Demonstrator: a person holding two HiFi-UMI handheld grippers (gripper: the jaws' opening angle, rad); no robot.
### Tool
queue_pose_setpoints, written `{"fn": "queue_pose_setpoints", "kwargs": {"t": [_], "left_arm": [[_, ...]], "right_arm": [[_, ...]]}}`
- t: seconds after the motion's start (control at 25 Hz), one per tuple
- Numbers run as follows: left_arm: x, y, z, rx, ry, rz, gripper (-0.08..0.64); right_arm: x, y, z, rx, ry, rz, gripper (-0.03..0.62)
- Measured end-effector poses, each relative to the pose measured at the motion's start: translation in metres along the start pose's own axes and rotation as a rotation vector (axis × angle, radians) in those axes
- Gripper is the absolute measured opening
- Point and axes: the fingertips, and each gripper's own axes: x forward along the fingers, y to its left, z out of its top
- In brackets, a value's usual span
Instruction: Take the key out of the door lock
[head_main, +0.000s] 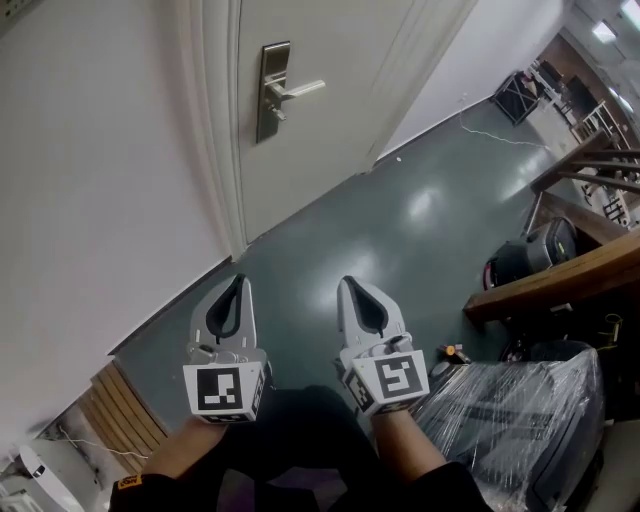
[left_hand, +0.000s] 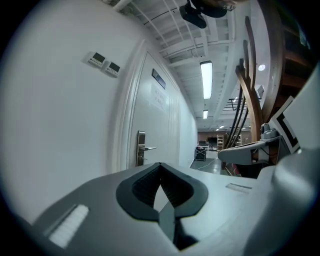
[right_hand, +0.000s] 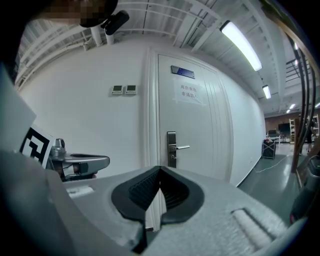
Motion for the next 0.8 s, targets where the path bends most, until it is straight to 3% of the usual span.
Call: {"fn": "queue_pose_setpoints", "kwargs": {"t": [0.4,0.8], "left_arm": [[0.061,0.035,-0.006,0.023,0.032,0.058,0.018],[0.173,0.063,0.002,0.049,0.03,0.21,0.018]], "right_arm": [[0.079,-0.024,0.006,0.025,-0.014,0.048,-0.009],[0.212,-0.08,0.007,0.04,0.016,0.223,-0.009]]}}
